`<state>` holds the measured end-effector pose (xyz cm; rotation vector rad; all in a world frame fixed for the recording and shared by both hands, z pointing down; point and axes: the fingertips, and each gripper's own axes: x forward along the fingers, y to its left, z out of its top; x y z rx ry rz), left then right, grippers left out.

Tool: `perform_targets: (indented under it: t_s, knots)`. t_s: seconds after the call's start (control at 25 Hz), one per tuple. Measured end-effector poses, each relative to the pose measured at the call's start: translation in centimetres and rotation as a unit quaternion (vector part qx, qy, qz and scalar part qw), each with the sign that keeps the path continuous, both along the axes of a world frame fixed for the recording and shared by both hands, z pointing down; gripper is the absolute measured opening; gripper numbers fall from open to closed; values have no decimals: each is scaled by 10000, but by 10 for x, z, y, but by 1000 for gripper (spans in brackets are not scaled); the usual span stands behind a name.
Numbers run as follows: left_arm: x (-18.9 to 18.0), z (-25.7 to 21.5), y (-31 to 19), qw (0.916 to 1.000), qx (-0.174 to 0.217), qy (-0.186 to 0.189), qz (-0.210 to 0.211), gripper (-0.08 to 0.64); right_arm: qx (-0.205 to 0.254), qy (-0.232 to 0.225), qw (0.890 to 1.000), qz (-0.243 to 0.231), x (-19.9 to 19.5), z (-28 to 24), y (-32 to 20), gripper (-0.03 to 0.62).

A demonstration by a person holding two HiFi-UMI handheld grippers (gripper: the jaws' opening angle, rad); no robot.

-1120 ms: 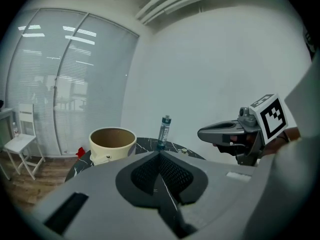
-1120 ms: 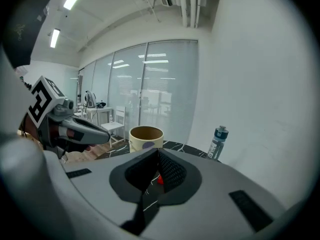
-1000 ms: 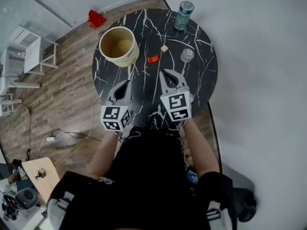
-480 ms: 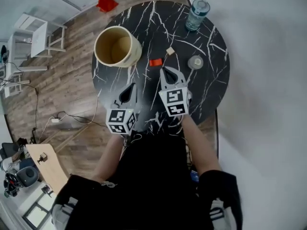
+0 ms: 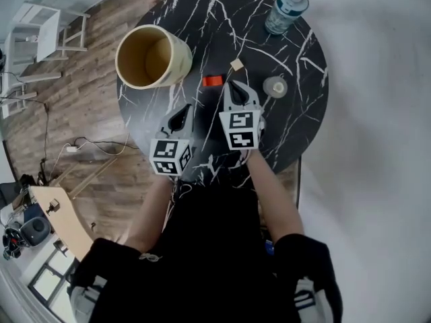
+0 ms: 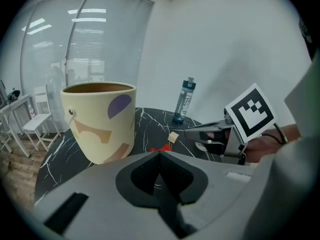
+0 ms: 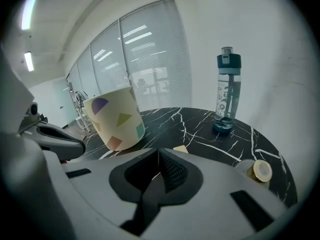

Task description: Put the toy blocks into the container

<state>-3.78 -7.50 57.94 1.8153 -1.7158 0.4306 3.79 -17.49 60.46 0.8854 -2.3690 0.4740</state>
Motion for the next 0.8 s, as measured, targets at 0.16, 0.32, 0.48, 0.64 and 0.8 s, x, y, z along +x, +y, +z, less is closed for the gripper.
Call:
perform_targets:
  t_s: [0.16, 0.32, 0.48, 0.64, 0.8]
  knots:
    - [4, 14, -8, 9999, -128, 28, -8, 0, -13, 44, 9999, 156, 3, 14, -14, -2]
    - [7, 25, -12, 9997, -244, -78, 60, 0, 62, 131, 9992, 371, 4, 25, -31, 110]
    - [10, 33, -14, 9993, -369, -5, 4, 0, -42, 196, 9986, 481, 3, 38, -42, 116]
    - [10, 40, -14, 9990, -429, 72, -99, 0, 32, 397, 9975, 582, 5, 49, -52, 151]
    - [4, 46, -12, 9987, -469, 99, -162, 0, 82, 530, 9963, 678, 4, 58, -57, 189]
